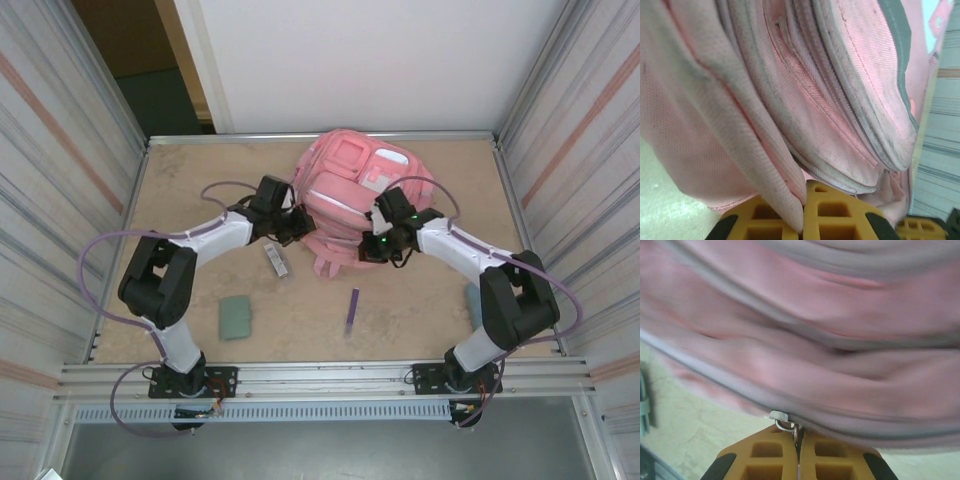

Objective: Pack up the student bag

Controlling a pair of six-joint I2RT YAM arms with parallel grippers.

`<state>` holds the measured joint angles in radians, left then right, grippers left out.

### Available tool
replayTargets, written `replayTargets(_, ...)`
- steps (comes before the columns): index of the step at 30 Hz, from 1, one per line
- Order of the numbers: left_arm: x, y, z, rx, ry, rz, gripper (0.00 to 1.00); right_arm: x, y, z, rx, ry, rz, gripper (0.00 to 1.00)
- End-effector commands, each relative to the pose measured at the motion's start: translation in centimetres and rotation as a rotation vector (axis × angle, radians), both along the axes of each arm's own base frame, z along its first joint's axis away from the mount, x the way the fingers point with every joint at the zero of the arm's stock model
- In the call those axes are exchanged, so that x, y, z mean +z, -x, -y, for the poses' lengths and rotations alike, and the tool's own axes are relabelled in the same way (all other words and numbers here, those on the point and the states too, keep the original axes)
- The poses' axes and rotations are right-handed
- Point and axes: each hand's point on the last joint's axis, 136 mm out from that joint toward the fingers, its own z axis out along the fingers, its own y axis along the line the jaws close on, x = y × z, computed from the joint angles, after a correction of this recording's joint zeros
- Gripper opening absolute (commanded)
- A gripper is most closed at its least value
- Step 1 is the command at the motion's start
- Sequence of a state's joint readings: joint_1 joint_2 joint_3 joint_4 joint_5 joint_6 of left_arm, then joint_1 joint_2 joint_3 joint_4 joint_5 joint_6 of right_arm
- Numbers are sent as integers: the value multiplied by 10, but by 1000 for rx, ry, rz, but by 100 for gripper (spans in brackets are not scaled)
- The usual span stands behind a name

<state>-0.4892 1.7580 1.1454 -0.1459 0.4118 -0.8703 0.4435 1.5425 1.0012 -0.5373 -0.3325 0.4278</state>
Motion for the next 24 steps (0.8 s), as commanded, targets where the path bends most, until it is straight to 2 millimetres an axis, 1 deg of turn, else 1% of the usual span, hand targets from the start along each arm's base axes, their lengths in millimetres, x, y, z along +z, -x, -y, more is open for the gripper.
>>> replayTargets(1, 18, -22, -14, -56, 10, 101, 0, -23, 24, 62, -99, 163, -116, 0)
replayTargets(3, 17, -22, -15, -80, 30, 98, 0, -28, 20, 80, -158, 184, -136, 0)
replayTargets(5, 18, -19, -12, -130, 40, 103, 0, -34, 13, 98, -213, 238, -137, 0)
replayTargets(8, 14, -12, -13, -173, 16, 96, 0, -45, -4, 122, -287, 320, -132, 0)
replayTargets(10, 9, -10, -18, -179, -11, 90, 0, -51, -15, 135, -326, 355, -140, 0)
replayTargets(12, 9, -5, -19, -201, -21, 87, 0, -57, -29, 148, -365, 379, -139, 0)
replayTargets(15, 10, 3, -16, -249, -6, 81, 0, -67, -52, 162, -412, 352, -138, 0)
replayTargets(17, 10, 6, -15, -268, 3, 73, 0, -72, -63, 171, -434, 347, -145, 0)
replayTargets(21, 10, 15, -17, -290, -3, 63, 0, -78, -75, 189, -470, 363, -149, 0)
replayTargets(24, 12, 22, -17, -333, -15, 101, 0, -79, -80, 196, -477, 363, -144, 0)
